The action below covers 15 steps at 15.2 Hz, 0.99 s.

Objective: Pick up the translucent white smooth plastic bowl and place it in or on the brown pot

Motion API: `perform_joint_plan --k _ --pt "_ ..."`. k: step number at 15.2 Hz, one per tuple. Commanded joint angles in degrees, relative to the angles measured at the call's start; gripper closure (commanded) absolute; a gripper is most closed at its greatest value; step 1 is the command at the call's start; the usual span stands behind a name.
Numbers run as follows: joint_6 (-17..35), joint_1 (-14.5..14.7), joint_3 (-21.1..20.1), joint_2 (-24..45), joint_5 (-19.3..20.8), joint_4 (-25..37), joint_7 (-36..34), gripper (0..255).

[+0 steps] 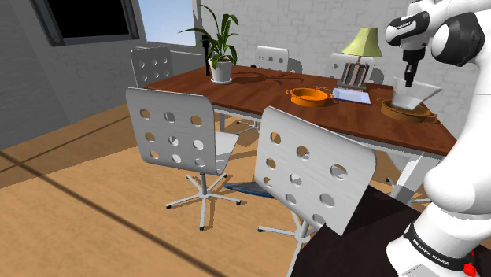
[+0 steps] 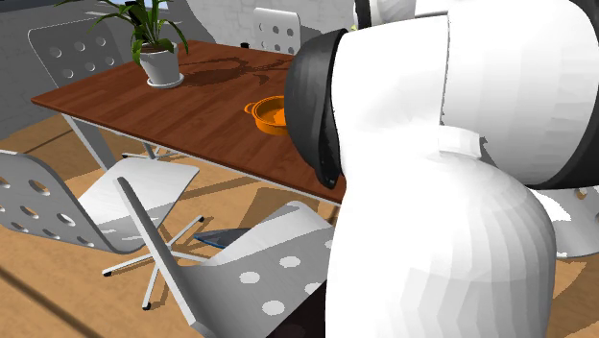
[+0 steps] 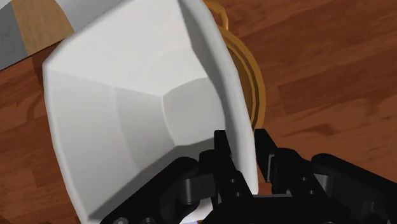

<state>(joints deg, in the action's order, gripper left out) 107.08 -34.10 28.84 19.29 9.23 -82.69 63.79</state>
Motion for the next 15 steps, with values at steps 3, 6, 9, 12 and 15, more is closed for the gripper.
perform_joint_plan --k 3,6,9,12,15 --pt "0.4 0.2 -0.1 -0.1 0.1 -0.7 -0.2 255" --pt "0.4 0.2 -0.1 -0.1 0.1 -0.7 -0.2 255" --pt "0.4 0.2 -0.1 0.0 0.0 -0.6 -0.2 0" --pt "0.3 0.2 -0.1 0.0 0.0 -0.6 -0.3 0" --pt "-3.2 0.7 -0.2 -0.4 0.1 2.5 -0.2 0"
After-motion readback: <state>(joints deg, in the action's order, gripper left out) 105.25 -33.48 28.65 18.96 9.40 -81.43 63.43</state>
